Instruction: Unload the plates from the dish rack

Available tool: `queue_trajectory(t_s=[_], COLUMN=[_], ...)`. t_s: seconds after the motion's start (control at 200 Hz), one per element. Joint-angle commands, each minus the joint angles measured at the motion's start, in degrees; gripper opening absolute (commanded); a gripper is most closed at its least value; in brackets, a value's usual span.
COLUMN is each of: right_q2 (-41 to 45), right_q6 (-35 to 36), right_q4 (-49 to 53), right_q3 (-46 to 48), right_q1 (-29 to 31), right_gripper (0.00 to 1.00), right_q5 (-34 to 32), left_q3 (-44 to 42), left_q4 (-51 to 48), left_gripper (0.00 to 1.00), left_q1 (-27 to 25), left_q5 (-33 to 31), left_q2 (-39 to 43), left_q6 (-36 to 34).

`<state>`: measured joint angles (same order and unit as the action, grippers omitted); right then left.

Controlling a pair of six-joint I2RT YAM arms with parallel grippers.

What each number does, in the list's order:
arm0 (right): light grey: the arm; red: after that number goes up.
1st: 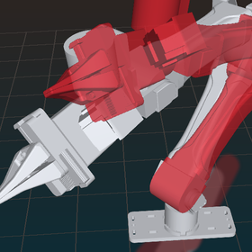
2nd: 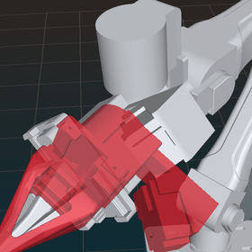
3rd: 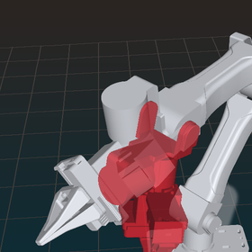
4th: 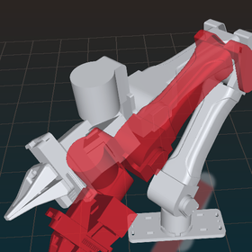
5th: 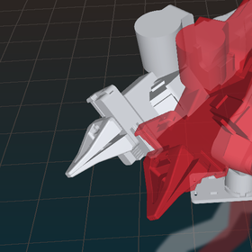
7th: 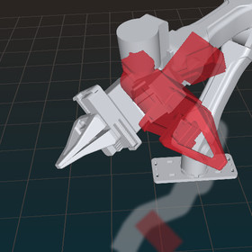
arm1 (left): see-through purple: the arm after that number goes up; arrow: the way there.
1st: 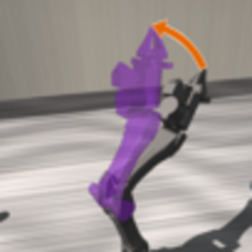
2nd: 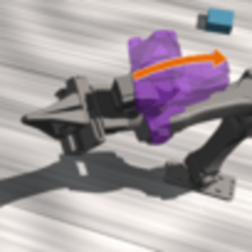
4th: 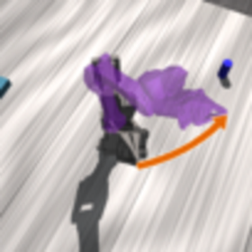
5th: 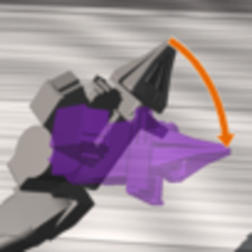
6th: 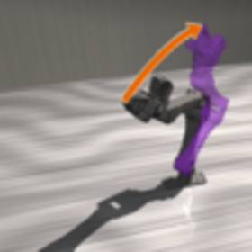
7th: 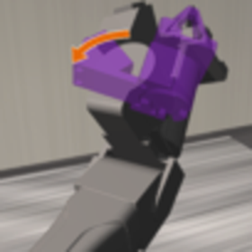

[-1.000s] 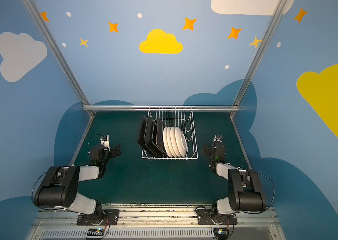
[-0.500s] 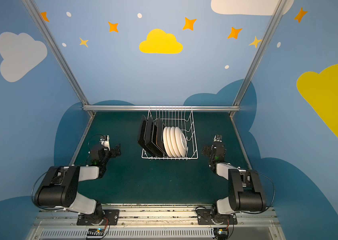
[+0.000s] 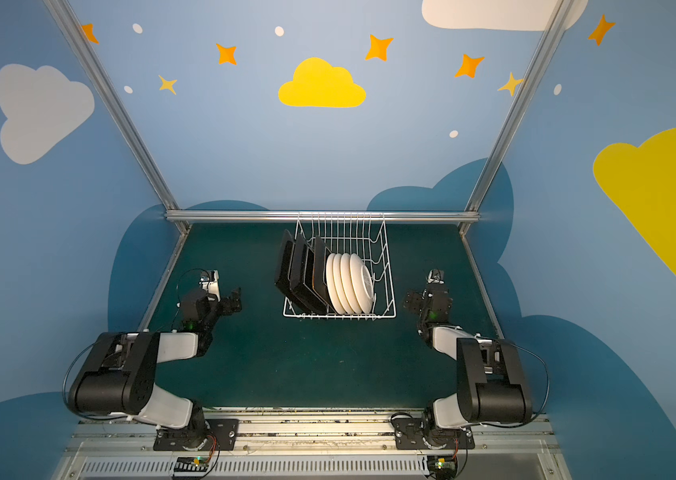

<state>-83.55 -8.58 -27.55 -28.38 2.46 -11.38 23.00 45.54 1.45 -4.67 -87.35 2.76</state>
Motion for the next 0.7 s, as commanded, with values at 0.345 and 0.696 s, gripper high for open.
queue_trajectory(t_s=[0.345,0.696], right_q2=[2.55,12.58], right_q6=[-0.06,1.36], right_q4=[1.83,11.4], right_q3=[-0.63,-2.62], right_q1=[0.31,1.7], right_gripper=[0.94,0.95], right_q5=[-0.48,-1.54], left_q3=[-0.03,4.71], left_q4=[-0.39,-15.66], left_gripper=[1.0,1.0], left_q1=[-0.04,-0.05], left_q5=[0.27,1.58], left_q2=[0.12,10.59], left_q6=[-0.76,-0.73])
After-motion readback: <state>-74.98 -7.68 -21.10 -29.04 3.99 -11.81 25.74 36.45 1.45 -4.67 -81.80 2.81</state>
